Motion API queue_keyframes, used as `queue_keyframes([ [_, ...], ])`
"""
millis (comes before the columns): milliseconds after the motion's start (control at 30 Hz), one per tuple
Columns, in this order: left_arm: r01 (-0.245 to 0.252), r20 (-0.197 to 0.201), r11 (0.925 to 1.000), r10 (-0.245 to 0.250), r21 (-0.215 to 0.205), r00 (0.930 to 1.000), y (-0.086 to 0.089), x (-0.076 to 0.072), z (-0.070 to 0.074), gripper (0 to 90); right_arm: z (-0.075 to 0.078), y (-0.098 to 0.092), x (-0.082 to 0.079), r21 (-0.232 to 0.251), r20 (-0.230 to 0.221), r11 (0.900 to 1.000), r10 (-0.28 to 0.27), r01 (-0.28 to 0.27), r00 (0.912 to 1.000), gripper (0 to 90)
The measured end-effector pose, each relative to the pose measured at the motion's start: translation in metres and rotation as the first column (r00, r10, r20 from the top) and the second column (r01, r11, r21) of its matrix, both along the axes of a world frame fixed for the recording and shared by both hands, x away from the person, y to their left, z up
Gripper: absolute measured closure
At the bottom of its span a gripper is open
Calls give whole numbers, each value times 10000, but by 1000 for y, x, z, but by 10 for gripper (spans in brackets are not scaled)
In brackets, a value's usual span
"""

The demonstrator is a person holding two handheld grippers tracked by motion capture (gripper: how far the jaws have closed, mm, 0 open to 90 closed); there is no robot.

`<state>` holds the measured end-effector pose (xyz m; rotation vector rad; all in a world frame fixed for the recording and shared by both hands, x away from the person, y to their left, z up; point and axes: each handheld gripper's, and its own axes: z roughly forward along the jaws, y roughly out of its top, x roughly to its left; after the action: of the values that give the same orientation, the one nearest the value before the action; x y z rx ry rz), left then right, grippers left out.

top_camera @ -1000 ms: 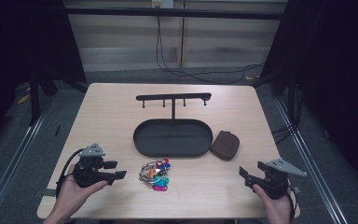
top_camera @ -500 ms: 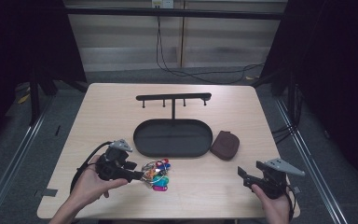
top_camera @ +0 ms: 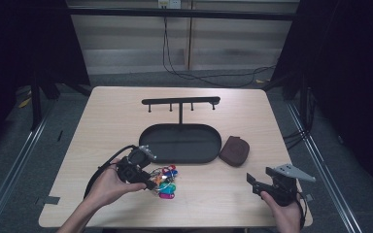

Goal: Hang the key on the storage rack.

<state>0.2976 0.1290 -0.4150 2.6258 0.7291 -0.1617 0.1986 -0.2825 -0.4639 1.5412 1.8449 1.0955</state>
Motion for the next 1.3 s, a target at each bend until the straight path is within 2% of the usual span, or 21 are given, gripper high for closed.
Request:
queue_keyframes([
  [100,154,-258,9995,-147,269,9996,-8,5,-1,589,0,0,0,9,-7,10000,12,-12,10000,222],
  [200,408,-408,9972,-382,631,9984,-17,7,-2,643,0,0,-1,-5,-4,10000,-8,8,10000,222],
  [267,660,-461,9955,-629,677,9970,-23,6,-2,657,0,-1,-1,-8,-7,10000,-10,10,10000,223],
  [433,1146,-615,9879,-1086,1045,9922,-37,5,-5,720,0,-2,-3,-38,-19,10000,-42,42,10000,223],
  [533,1129,-633,9850,-1053,1305,9924,-44,7,-8,760,0,-2,-4,-41,-19,10000,-62,62,10000,223],
  [667,1350,-994,9832,-1231,1231,9874,-48,12,-11,786,0,-2,-5,-57,-40,9999,-101,101,9999,223],
  [733,1177,-954,9837,-1053,1362,9899,-52,15,-13,800,0,-2,-5,-51,-85,10000,-85,84,9999,227],
  [767,1255,-1011,9833,-1126,1321,9885,-53,16,-14,815,0,-2,-5,-77,-117,10000,-61,60,9999,227],
  [933,1444,-1334,9789,-1254,1445,9831,-59,19,-21,820,0,-2,-6,-145,-73,9999,-38,37,10000,226],
  [1033,1418,-1399,9774,-1202,1567,9828,-62,19,-26,813,-1,-2,-6,-147,-105,9999,-66,65,9999,227],
  [1067,1502,-1469,9747,-1262,1656,9811,-63,21,-28,816,-1,-2,-6,-157,-104,9998,-80,79,9999,227],
  [1133,1440,-1490,9749,-1190,1697,9816,-64,21,-30,816,-1,-2,-6,-144,-112,9999,-97,96,9999,227],
  [1167,1613,-1533,9708,-1346,1778,9790,-64,22,-32,812,-1,-3,-6,-120,-113,9999,-124,123,9999,227],
  [1233,1584,-1597,9705,-1298,1820,9786,-66,22,-34,812,-1,-3,-6,-94,-116,9999,-117,116,9999,227],
  [1267,1742,-1574,9658,-1449,1918,9768,-66,22,-35,812,-1,-3,-6,-67,-135,9999,-126,125,9998,227],
  [1300,1618,-1582,9690,-1329,1868,9784,-67,22,-35,814,-1,-3,-6,-64,-164,9999,-142,141,9998,227],
])
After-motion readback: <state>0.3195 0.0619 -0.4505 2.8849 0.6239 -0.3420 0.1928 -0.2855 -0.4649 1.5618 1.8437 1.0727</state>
